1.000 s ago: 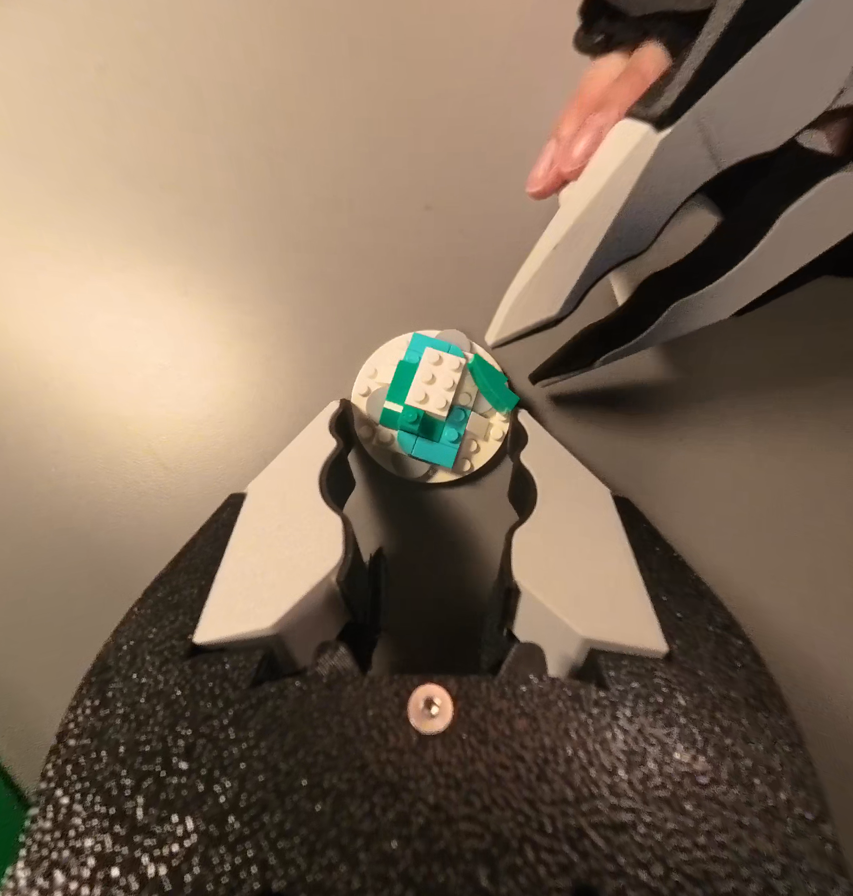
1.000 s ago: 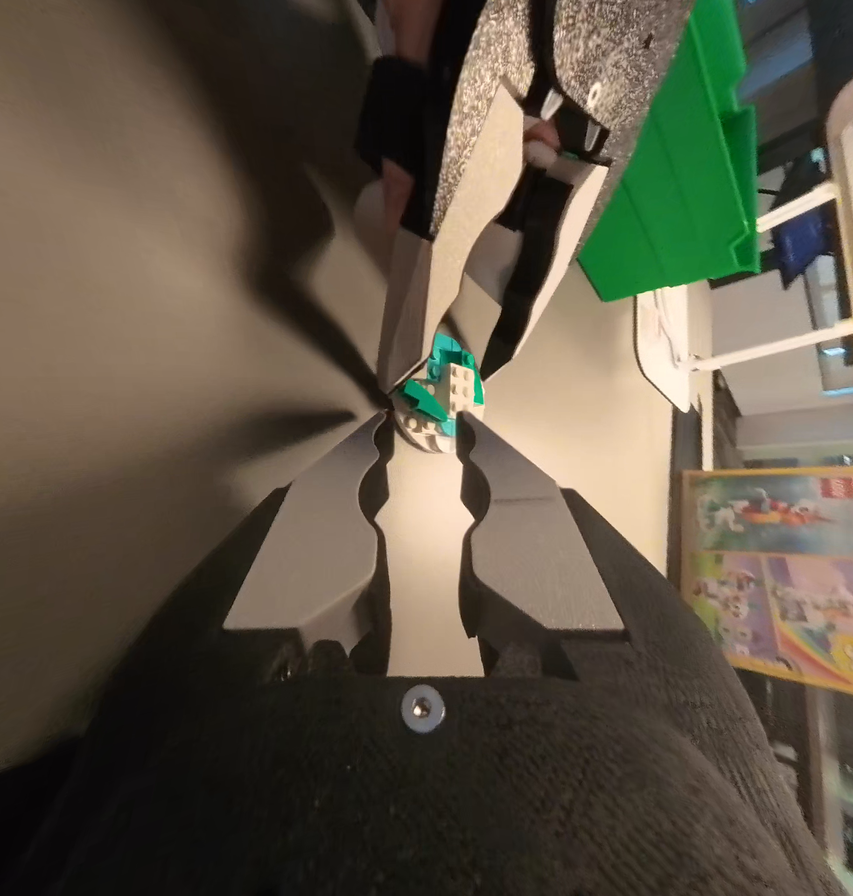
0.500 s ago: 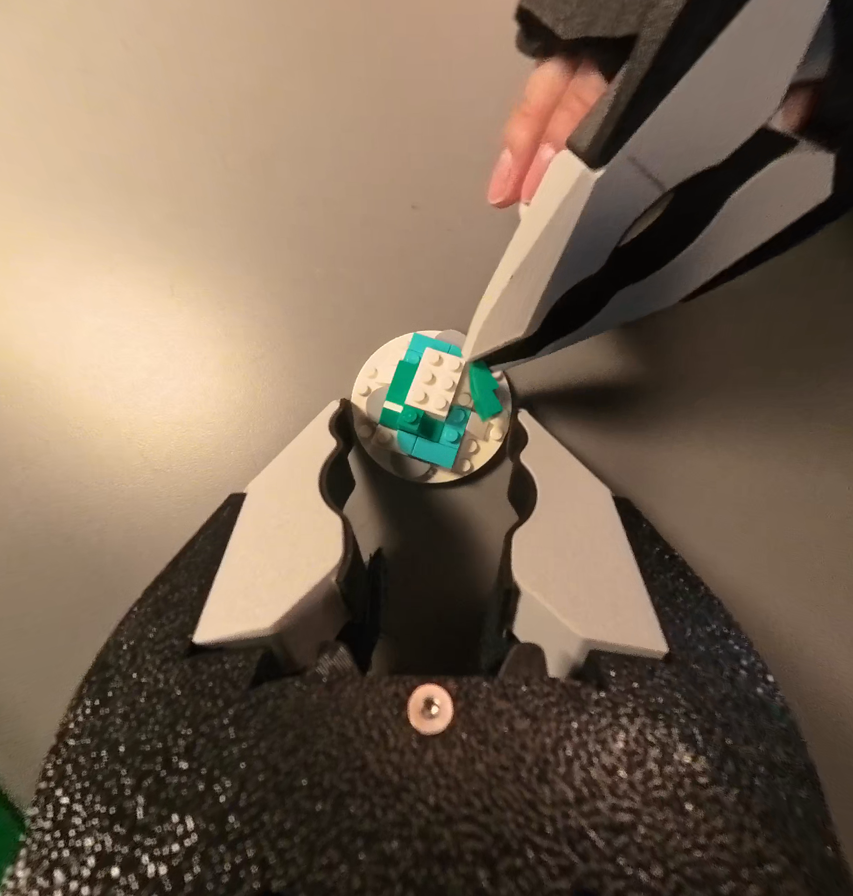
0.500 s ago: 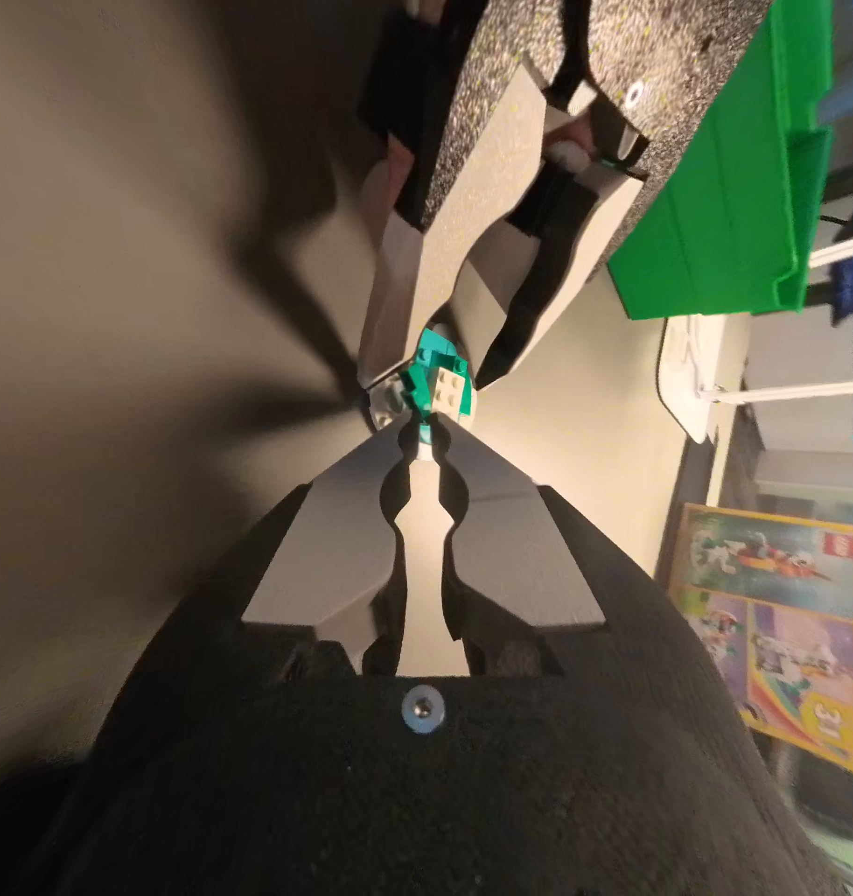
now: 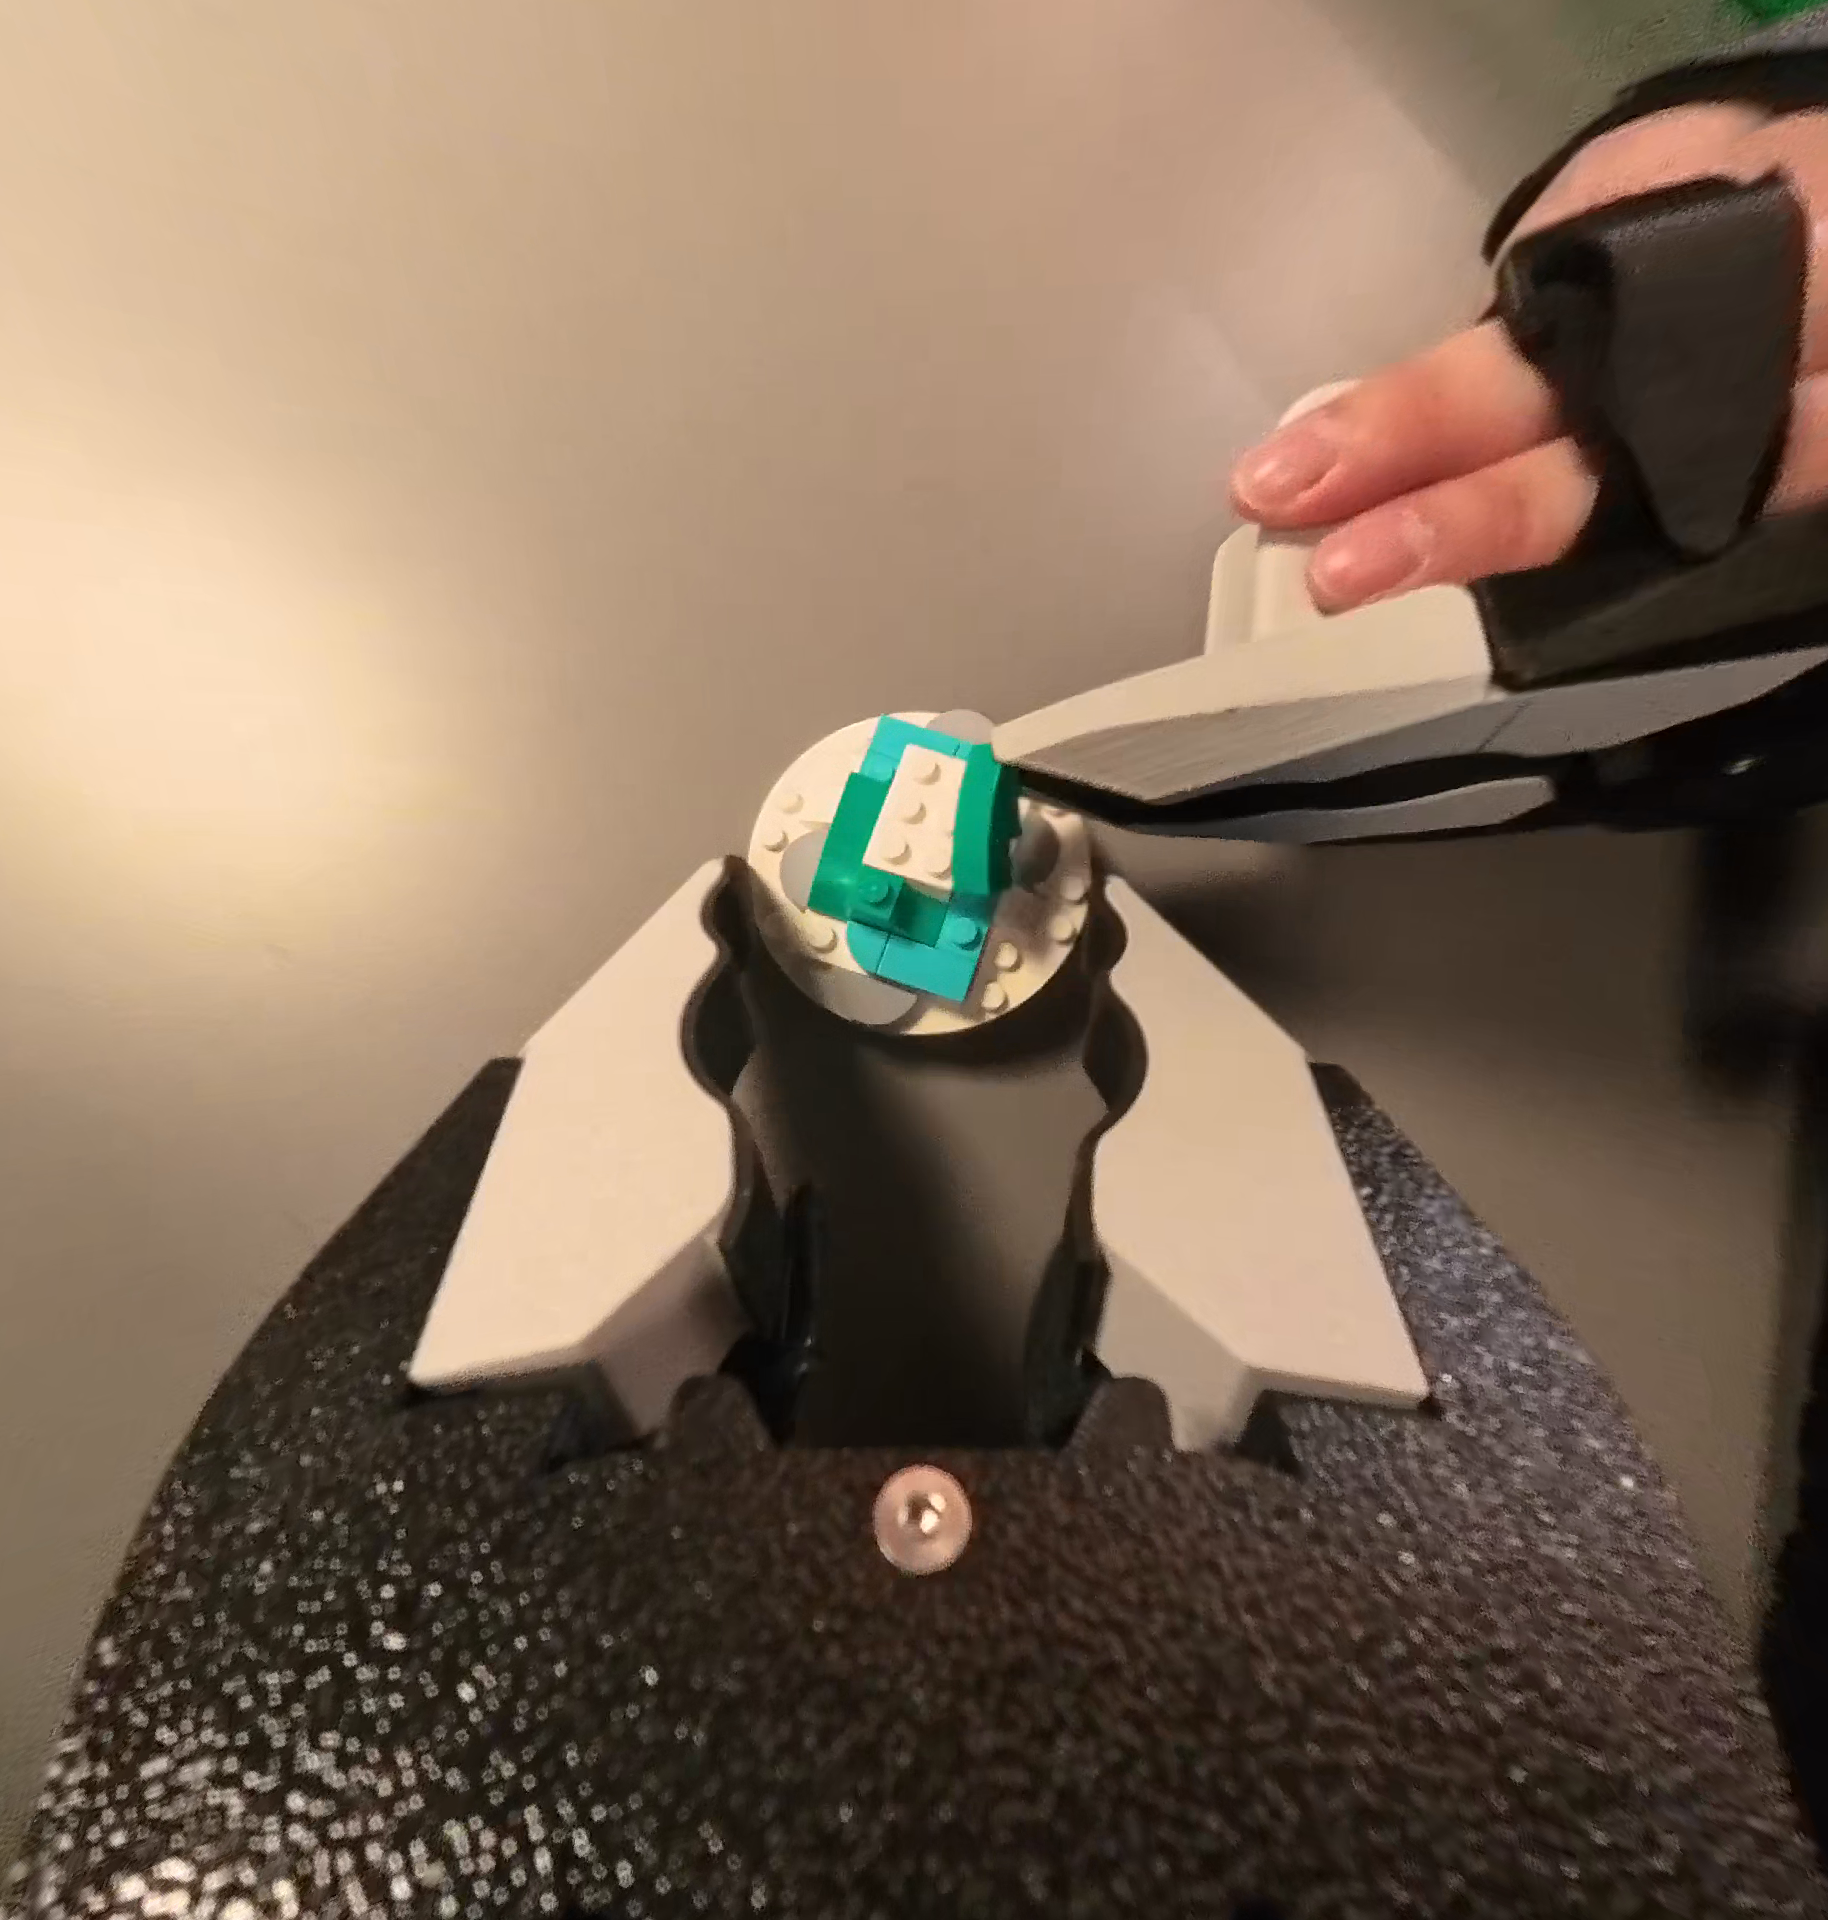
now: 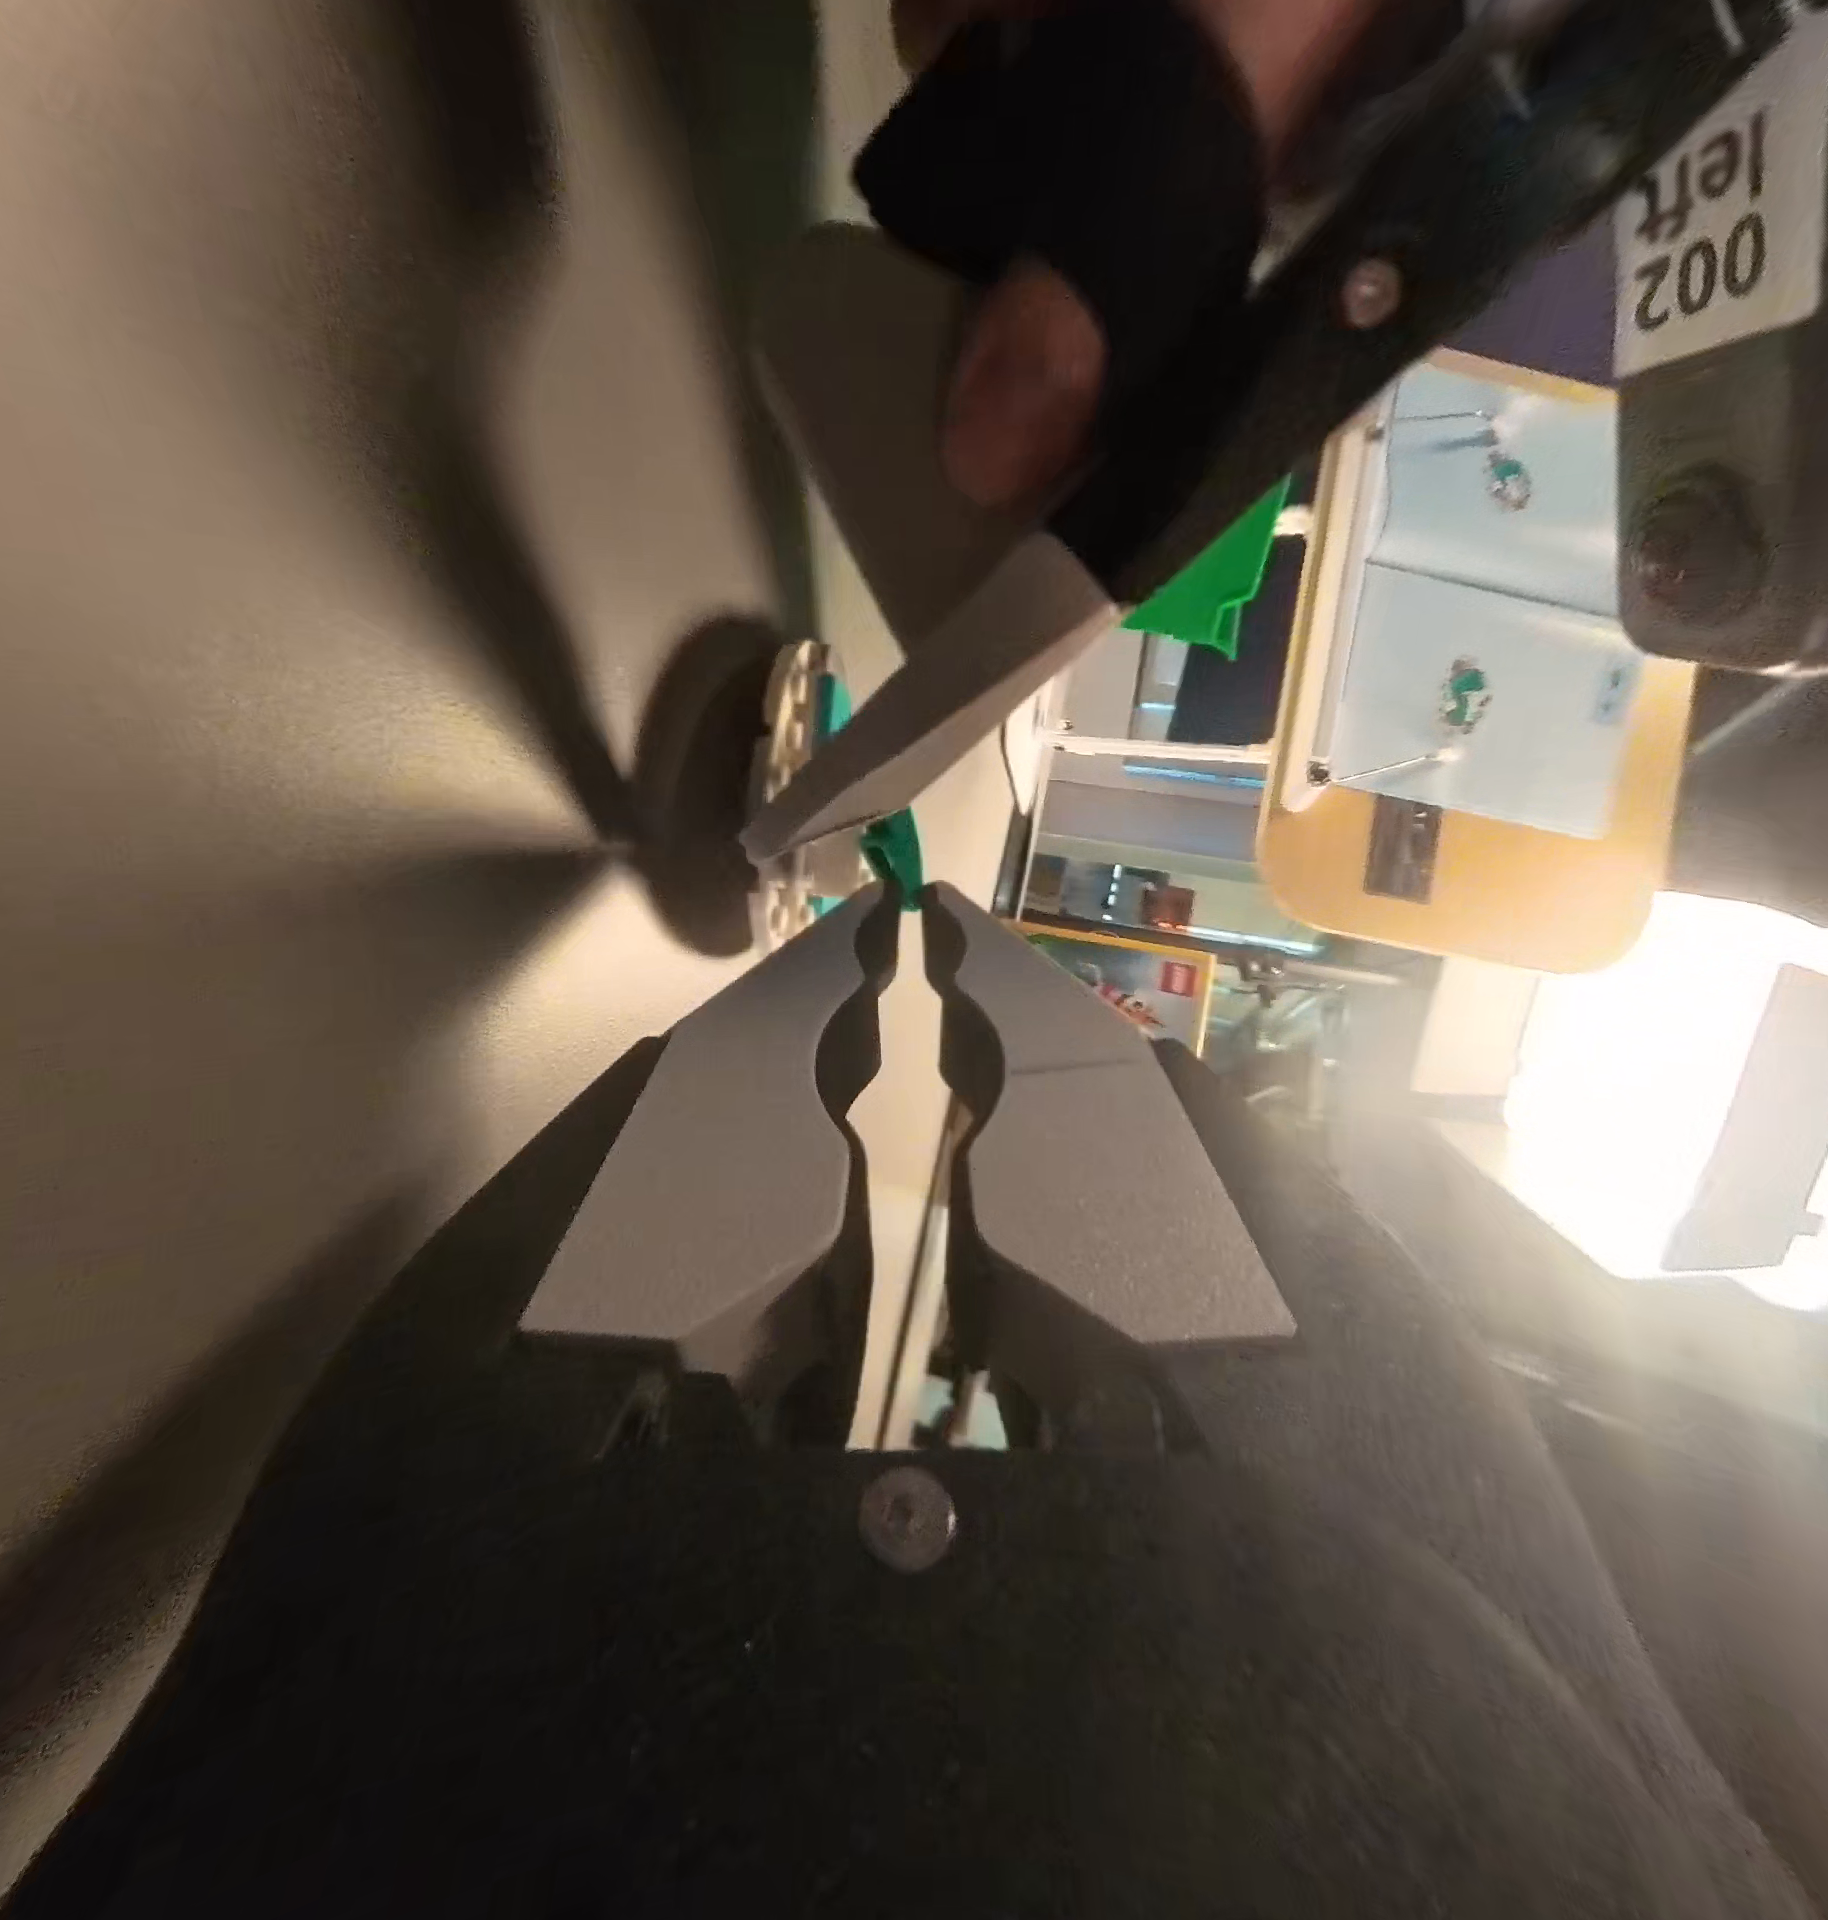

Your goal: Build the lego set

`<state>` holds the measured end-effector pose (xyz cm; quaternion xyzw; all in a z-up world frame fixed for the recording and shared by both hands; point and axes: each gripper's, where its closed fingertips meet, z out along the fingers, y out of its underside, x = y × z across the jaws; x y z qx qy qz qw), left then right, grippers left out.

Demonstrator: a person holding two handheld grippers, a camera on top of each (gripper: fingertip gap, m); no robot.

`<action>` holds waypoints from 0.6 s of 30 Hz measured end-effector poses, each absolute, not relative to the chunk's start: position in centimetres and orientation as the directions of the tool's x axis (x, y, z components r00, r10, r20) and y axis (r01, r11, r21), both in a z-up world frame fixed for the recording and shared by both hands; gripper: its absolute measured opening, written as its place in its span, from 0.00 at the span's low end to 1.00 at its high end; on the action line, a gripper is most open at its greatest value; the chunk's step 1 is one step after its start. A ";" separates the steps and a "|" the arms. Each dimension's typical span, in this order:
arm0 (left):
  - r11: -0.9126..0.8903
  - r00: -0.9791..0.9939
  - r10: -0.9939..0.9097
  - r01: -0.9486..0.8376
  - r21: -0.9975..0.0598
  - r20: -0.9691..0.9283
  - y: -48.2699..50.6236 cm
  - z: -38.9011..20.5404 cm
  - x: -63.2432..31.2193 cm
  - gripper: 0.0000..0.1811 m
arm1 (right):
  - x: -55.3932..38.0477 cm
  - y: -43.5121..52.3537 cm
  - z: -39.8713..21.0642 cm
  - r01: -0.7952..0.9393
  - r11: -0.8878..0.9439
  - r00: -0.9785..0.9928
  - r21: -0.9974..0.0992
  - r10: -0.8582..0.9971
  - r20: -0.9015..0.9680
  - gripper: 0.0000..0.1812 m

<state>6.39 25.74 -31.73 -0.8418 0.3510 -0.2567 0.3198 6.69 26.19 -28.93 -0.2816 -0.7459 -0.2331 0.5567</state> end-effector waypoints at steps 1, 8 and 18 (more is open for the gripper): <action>-0.559 0.618 -0.752 -0.414 -0.718 0.229 25.7 -31.7 6.4 0.34 | 6.6 26.2 -28.9 0.676 0.735 -0.226 0.059 0.130 0.965 0.02; -0.600 0.604 -0.733 -0.360 -0.715 0.312 25.5 -31.3 6.4 0.34 | 6.5 25.9 -29.0 0.664 0.737 -0.265 0.127 0.072 0.962 0.02; -0.616 0.601 -0.723 -0.338 -0.711 0.341 25.6 -31.2 6.1 0.34 | 6.8 25.6 -29.2 0.664 0.738 -0.305 0.116 0.127 0.944 0.02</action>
